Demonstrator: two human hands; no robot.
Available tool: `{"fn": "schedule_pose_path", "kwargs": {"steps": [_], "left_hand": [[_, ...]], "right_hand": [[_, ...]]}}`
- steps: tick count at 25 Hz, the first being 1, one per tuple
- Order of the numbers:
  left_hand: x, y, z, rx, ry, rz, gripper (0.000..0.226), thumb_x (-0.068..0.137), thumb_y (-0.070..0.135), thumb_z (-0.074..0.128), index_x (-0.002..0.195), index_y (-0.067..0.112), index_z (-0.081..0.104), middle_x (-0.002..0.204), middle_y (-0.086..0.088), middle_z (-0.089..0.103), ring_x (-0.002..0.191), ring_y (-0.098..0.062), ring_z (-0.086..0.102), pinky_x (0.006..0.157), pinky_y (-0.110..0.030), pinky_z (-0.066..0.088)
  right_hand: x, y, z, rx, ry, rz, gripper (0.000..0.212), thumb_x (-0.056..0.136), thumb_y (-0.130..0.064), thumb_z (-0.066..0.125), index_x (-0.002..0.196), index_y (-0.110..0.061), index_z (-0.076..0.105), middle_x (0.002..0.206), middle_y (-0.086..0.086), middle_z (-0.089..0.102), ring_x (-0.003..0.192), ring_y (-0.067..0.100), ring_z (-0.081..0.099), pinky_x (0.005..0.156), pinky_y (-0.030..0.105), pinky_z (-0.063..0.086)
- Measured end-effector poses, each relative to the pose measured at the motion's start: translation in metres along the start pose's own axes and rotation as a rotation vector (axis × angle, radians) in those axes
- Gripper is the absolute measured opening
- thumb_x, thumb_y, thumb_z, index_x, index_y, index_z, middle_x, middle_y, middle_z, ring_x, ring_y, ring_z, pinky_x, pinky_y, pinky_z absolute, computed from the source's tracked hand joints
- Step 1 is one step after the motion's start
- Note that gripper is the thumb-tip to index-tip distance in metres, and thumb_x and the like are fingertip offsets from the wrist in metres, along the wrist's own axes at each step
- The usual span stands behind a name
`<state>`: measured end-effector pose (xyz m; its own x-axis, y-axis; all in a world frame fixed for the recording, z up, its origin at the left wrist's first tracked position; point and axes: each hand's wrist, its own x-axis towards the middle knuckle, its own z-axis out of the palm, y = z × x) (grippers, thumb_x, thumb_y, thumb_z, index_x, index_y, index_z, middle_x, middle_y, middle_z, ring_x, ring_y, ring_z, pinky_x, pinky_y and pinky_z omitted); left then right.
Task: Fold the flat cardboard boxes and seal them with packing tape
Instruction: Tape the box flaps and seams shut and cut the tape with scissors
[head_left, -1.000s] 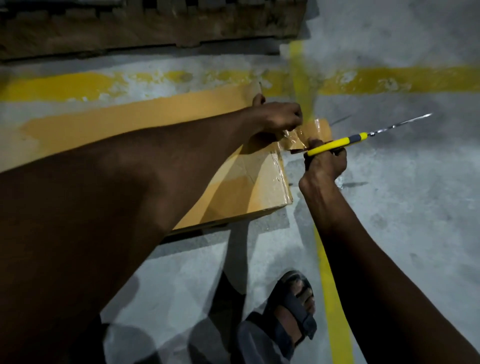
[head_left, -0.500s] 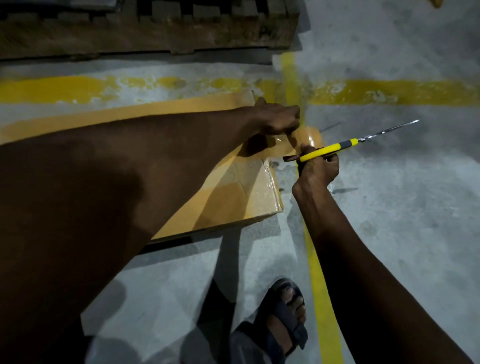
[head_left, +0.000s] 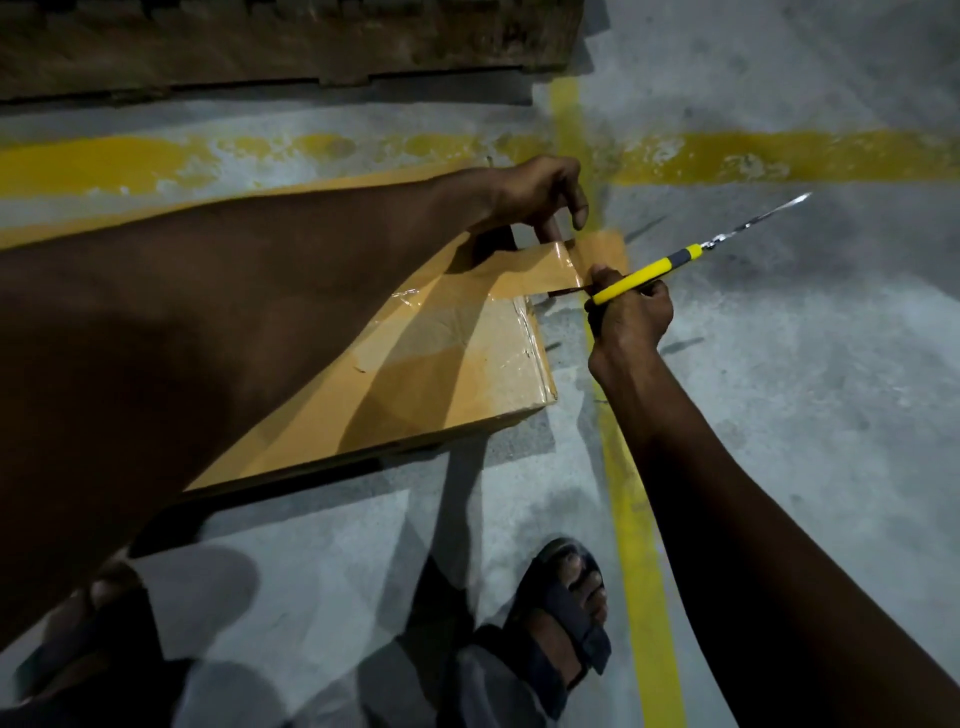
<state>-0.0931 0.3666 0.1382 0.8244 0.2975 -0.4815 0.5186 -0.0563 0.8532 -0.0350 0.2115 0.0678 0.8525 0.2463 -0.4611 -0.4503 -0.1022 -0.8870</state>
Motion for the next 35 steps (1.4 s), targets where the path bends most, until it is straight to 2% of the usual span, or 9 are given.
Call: {"fn": "schedule_pose_path", "kwargs": {"steps": [5, 10, 14, 18, 22, 26, 29, 32, 35], "left_hand": [[0.000, -0.007, -0.001, -0.055, -0.004, 0.038, 0.027, 0.094, 0.000, 0.025, 0.078, 0.012, 0.042, 0.091, -0.004, 0.058, 0.063, -0.019, 0.059, 0.064, -0.022, 0.050], [-0.001, -0.002, 0.005, -0.022, 0.001, 0.038, 0.054, 0.102, 0.020, 0.021, 0.055, 0.017, 0.048, 0.098, -0.018, 0.052, 0.068, -0.023, 0.052, 0.074, -0.031, 0.042], [-0.002, 0.002, 0.006, 0.034, 0.013, -0.026, 0.050, 0.102, 0.034, 0.019, 0.081, 0.009, 0.057, 0.090, -0.014, 0.053, 0.064, -0.019, 0.053, 0.074, -0.031, 0.041], [-0.004, 0.003, 0.007, 0.044, 0.000, -0.042, 0.046, 0.100, 0.040, 0.024, 0.084, 0.010, 0.055, 0.086, -0.020, 0.056, 0.067, -0.022, 0.053, 0.071, -0.030, 0.039], [-0.007, 0.006, 0.008, 0.036, 0.028, -0.063, 0.046, 0.100, 0.039, 0.024, 0.082, 0.010, 0.055, 0.065, -0.011, 0.061, 0.063, -0.020, 0.054, 0.065, -0.024, 0.042], [-0.008, 0.009, 0.010, 0.047, 0.042, -0.081, 0.049, 0.102, 0.036, 0.020, 0.082, 0.009, 0.056, 0.066, -0.010, 0.055, 0.061, -0.018, 0.053, 0.062, -0.024, 0.041], [-0.008, 0.007, 0.011, 0.039, 0.054, -0.068, 0.048, 0.101, 0.035, 0.021, 0.081, 0.009, 0.057, 0.070, -0.011, 0.054, 0.062, -0.020, 0.054, 0.068, -0.028, 0.039], [-0.006, 0.003, 0.010, 0.047, 0.065, -0.063, 0.053, 0.090, 0.051, 0.028, 0.082, 0.011, 0.062, 0.078, -0.019, 0.059, 0.073, -0.029, 0.056, 0.084, -0.038, 0.037], [-0.007, 0.003, 0.010, 0.052, 0.085, -0.074, 0.054, 0.087, 0.054, 0.029, 0.083, 0.011, 0.062, 0.081, -0.017, 0.059, 0.075, -0.028, 0.057, 0.083, -0.038, 0.039]], "right_hand": [[-0.027, 0.007, -0.034, -0.097, -0.137, 0.006, 0.026, 0.084, -0.023, 0.078, 0.077, -0.014, 0.054, 0.055, 0.002, 0.055, 0.043, 0.015, 0.053, 0.047, 0.027, 0.040], [-0.076, 0.040, -0.067, -0.318, -0.438, -0.089, 0.040, 0.083, -0.034, 0.076, 0.071, -0.001, 0.056, 0.050, 0.006, 0.051, 0.040, 0.021, 0.052, 0.048, 0.033, 0.044], [-0.086, 0.051, -0.081, -0.364, -0.576, -0.092, 0.049, 0.078, -0.043, 0.077, 0.077, 0.000, 0.054, 0.051, 0.001, 0.052, 0.042, 0.024, 0.052, 0.049, 0.035, 0.044], [-0.076, 0.053, -0.092, -0.482, -0.619, -0.059, 0.047, 0.075, -0.052, 0.077, 0.077, -0.014, 0.049, 0.058, 0.003, 0.051, 0.047, 0.026, 0.051, 0.050, 0.034, 0.041], [-0.068, 0.060, -0.103, -0.532, -0.634, -0.035, 0.059, 0.065, -0.062, 0.073, 0.076, -0.011, 0.044, 0.056, 0.001, 0.048, 0.048, 0.026, 0.050, 0.053, 0.040, 0.041], [-0.068, 0.069, -0.109, -0.501, -0.646, -0.003, 0.060, 0.064, -0.059, 0.075, 0.080, -0.009, 0.045, 0.055, -0.001, 0.045, 0.048, 0.022, 0.045, 0.056, 0.043, 0.043], [-0.068, 0.073, -0.111, -0.515, -0.646, -0.003, 0.061, 0.064, -0.060, 0.075, 0.080, -0.010, 0.044, 0.055, -0.002, 0.045, 0.047, 0.020, 0.044, 0.058, 0.046, 0.043], [-0.065, 0.071, -0.112, -0.528, -0.649, -0.012, 0.065, 0.065, -0.061, 0.075, 0.080, -0.006, 0.044, 0.053, -0.003, 0.044, 0.047, 0.020, 0.045, 0.058, 0.047, 0.045], [-0.065, 0.071, -0.111, -0.538, -0.642, -0.022, 0.067, 0.064, -0.061, 0.074, 0.081, -0.003, 0.044, 0.052, -0.004, 0.045, 0.045, 0.019, 0.045, 0.057, 0.046, 0.045]]}}
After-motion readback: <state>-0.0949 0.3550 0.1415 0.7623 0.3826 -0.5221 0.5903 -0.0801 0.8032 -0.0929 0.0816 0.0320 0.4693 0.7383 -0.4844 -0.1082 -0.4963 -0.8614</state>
